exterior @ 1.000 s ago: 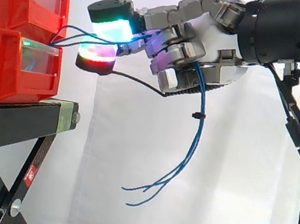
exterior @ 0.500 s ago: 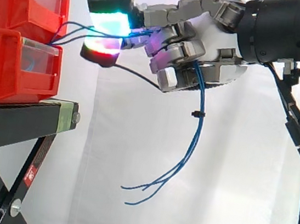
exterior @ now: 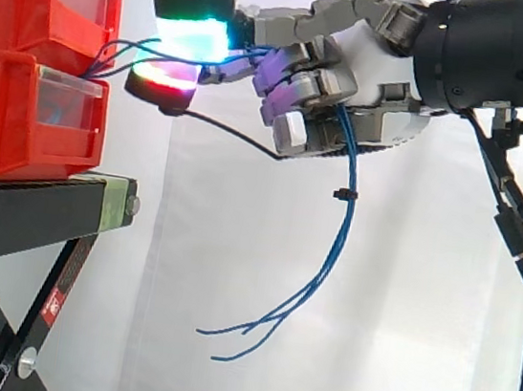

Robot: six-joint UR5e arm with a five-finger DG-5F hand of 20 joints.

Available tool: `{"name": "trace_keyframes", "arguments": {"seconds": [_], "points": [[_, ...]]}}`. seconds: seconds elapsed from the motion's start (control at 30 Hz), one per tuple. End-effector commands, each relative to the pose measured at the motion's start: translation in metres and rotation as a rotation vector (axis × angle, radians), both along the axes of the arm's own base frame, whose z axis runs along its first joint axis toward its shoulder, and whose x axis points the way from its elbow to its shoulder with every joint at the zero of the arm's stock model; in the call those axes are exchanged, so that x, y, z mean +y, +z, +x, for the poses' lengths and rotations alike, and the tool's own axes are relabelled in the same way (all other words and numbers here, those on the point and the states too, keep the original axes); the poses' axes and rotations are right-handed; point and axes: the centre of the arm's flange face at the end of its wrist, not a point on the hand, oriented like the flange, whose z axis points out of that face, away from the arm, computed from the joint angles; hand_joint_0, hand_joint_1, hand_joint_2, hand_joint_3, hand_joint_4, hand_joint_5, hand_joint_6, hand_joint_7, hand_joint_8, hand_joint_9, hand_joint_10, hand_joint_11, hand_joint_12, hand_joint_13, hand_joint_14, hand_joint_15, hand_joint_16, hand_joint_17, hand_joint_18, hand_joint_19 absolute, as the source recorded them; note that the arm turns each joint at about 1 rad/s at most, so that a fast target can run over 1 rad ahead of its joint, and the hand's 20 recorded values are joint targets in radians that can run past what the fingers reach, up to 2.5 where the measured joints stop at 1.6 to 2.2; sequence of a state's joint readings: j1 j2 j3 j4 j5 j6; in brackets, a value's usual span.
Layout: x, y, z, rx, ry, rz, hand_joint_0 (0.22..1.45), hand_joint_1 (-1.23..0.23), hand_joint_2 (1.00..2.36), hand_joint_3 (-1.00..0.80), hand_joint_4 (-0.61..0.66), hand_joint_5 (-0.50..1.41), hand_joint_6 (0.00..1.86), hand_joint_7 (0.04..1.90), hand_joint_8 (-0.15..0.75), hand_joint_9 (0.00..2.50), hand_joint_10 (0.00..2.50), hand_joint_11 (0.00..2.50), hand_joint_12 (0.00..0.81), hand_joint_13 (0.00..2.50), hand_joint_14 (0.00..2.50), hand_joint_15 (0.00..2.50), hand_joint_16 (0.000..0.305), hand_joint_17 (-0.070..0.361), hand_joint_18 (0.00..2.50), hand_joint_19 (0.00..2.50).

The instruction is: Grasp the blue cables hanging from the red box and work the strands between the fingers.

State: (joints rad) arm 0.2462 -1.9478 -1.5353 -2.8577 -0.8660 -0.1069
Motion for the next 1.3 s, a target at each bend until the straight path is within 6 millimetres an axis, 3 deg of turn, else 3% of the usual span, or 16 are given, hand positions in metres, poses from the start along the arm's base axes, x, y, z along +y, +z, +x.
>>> {"name": "trace_keyframes", "arguments": {"seconds": [0.0,0.07,0.13,0.17,0.2,0.37,0.5,0.57,0.67,0.73,0.9,1.1,1.27], "points": [[0.0006,-0.0004,0.0000,-0.006,0.002,0.016,0.74,-0.56,1.66,-0.31,0.34,0.54,0.02,0.90,0.499,1.73,2.50,2.50,0.588,1.86,2.50,1.56,0.232,0.174,2.46,0.72],[0.0016,-0.0004,0.0000,-0.006,0.004,0.017,0.70,-0.56,1.73,-0.29,0.35,0.51,0.01,0.83,0.499,1.73,2.50,2.50,0.588,1.86,2.50,1.56,0.232,0.174,2.46,0.72],[0.0010,-0.0006,0.0000,-0.006,0.007,0.020,0.84,-0.66,1.53,-0.15,0.33,0.49,0.01,0.80,0.499,1.73,2.50,2.50,0.588,1.86,2.50,1.56,0.232,0.174,2.46,0.72],[0.0011,-0.0006,0.0001,-0.007,0.008,0.021,1.07,-0.71,1.19,0.02,0.31,0.50,0.01,0.83,0.499,1.73,2.50,2.50,0.588,1.86,2.50,1.56,0.232,0.174,2.46,0.72],[0.0013,-0.0006,0.0002,-0.007,0.009,0.023,1.26,-0.71,1.00,0.09,0.29,0.60,0.02,0.97,0.499,1.73,2.50,2.50,0.588,1.86,2.50,1.56,0.232,0.174,2.46,0.72],[0.0018,-0.0003,0.0008,-0.012,0.014,0.025,1.32,-0.71,1.01,0.05,0.11,0.73,0.02,1.37,0.499,1.73,2.50,2.50,0.588,1.86,2.50,1.56,0.232,0.174,2.46,0.72],[0.0019,-0.0003,0.0009,-0.012,0.016,0.025,1.15,-0.76,1.01,0.01,0.11,0.63,0.00,1.52,0.499,1.73,2.50,2.50,0.588,1.86,2.50,1.56,0.232,0.174,2.46,0.72],[0.0018,-0.0003,0.0008,-0.012,0.014,0.025,1.11,-0.77,1.01,0.02,0.12,0.58,0.00,1.51,0.499,1.73,2.50,2.50,0.588,1.86,2.50,1.56,0.232,0.174,2.46,0.72],[0.0018,-0.0003,0.0008,-0.012,0.014,0.025,0.98,-0.80,1.01,-0.13,0.16,0.42,0.13,1.40,0.499,1.73,2.50,2.50,0.588,1.86,2.50,1.56,0.232,0.174,2.46,0.72],[0.0019,-0.0003,0.0009,-0.012,0.016,0.025,0.87,-0.79,1.01,-0.51,0.15,0.33,0.19,1.39,0.499,1.73,2.50,2.50,0.588,1.86,2.50,1.56,0.232,0.174,2.46,0.72],[0.0018,-0.0003,0.0008,-0.012,0.014,0.025,0.80,-0.78,1.00,-0.99,0.17,0.30,0.24,1.37,0.499,1.73,2.50,2.50,0.588,1.86,2.50,1.56,0.232,0.174,2.46,0.72],[0.0003,-0.0007,-0.0001,-0.005,0.008,0.019,0.79,-0.75,1.00,-1.00,0.19,0.32,0.43,1.31,0.499,1.73,2.50,2.50,0.588,1.86,2.50,1.56,0.232,0.174,2.46,0.72],[0.0000,-0.0011,-0.0008,0.001,0.006,0.018,0.79,-0.72,1.00,-1.00,0.19,0.36,0.46,1.30,0.499,1.73,2.50,2.50,0.588,1.86,2.50,1.56,0.232,0.174,2.46,0.72]]}}
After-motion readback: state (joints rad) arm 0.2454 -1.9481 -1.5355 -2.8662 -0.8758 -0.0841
